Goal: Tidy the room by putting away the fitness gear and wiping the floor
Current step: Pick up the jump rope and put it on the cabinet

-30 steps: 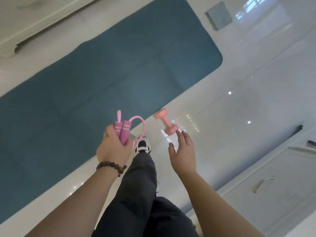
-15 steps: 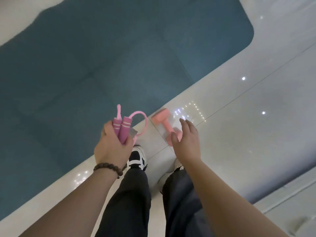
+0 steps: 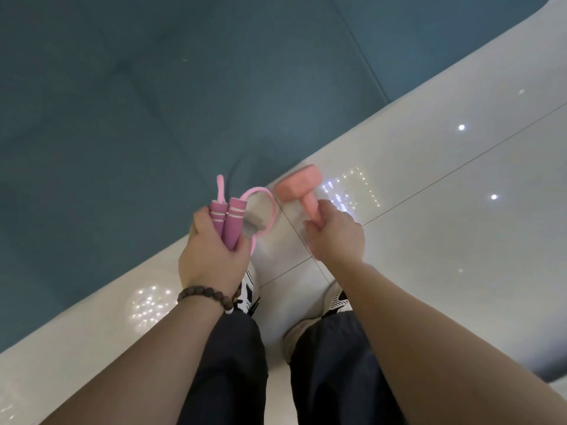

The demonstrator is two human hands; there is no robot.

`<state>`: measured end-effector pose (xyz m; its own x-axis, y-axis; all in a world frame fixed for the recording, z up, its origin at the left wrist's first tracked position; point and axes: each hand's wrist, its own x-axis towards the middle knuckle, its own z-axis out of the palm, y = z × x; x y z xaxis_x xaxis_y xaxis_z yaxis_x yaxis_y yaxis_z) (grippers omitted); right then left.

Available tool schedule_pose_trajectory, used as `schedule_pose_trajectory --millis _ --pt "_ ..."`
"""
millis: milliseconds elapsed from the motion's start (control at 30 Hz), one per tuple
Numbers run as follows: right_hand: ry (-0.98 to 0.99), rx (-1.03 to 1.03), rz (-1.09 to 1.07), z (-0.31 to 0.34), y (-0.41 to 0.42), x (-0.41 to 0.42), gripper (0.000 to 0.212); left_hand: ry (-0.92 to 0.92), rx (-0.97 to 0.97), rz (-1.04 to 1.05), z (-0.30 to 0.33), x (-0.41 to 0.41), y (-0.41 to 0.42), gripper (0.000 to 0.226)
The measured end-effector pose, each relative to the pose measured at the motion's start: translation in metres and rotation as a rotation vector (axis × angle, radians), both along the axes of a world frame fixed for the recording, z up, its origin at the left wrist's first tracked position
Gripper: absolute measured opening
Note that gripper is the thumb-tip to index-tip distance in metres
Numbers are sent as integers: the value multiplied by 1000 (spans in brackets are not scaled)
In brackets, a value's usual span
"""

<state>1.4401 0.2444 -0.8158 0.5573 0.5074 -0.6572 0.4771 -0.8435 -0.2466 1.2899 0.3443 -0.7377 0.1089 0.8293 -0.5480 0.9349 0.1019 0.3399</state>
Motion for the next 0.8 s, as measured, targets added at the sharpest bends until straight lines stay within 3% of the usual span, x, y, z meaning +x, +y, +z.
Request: schedule_pose_trajectory --millis 200,333,533,800 --pt "23 -38 -11 15 3 1 12 -2 4 -10 16 -3 7 46" --pt "38 -33 -89 63 -4 3 12 2 18 -29 55 -2 14 45" --pt "51 29 -212 204 -4 26 10 -63 51 -98 169 32 31 43" --pt "20 180 -411 457 2 81 11 -174 111 -240 393 116 69 43"
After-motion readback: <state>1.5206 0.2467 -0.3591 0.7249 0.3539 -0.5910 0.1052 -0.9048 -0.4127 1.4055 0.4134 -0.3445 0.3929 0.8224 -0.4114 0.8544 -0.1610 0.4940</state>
